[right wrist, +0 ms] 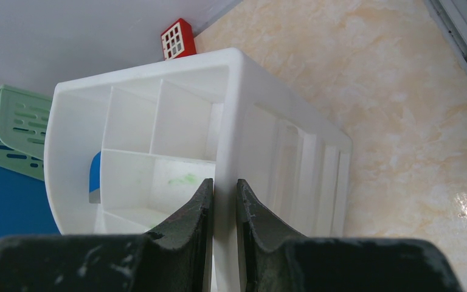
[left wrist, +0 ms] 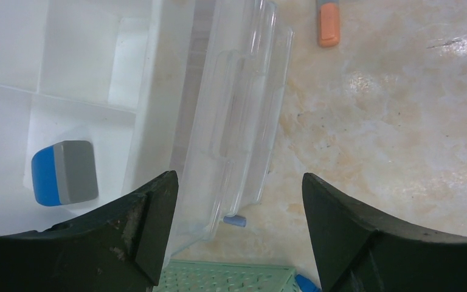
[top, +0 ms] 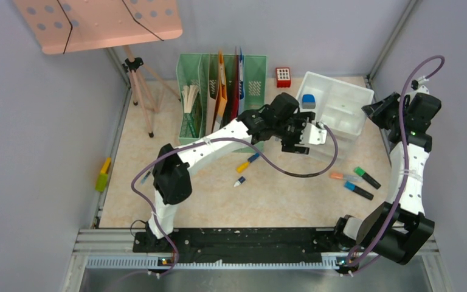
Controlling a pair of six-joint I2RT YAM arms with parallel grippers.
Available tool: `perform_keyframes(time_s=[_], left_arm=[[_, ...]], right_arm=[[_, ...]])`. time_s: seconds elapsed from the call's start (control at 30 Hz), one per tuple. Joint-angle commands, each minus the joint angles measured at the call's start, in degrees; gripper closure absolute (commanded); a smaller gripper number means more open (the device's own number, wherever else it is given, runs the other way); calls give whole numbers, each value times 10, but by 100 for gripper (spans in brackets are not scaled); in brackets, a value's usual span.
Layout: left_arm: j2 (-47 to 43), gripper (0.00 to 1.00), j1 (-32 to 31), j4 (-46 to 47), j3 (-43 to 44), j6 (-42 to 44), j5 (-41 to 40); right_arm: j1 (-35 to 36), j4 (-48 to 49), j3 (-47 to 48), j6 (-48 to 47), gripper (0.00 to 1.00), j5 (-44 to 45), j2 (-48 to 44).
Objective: Organize the desk
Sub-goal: Open the drawer in the storage box.
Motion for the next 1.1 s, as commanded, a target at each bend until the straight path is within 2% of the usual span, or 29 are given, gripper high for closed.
perform_keyframes(time_s=[0.0, 0.57, 1.07], left_arm=[[8, 20, -5, 19, 23, 15, -1], [19, 20, -14, 24, 14, 83, -40], [49, 20, -19, -31, 34, 128, -47]], right_arm=[[2, -22, -7, -23, 100, -4, 9], [2, -27, -5, -26, 100, -3, 11], [2, -36, 11, -32, 100, -5, 15]])
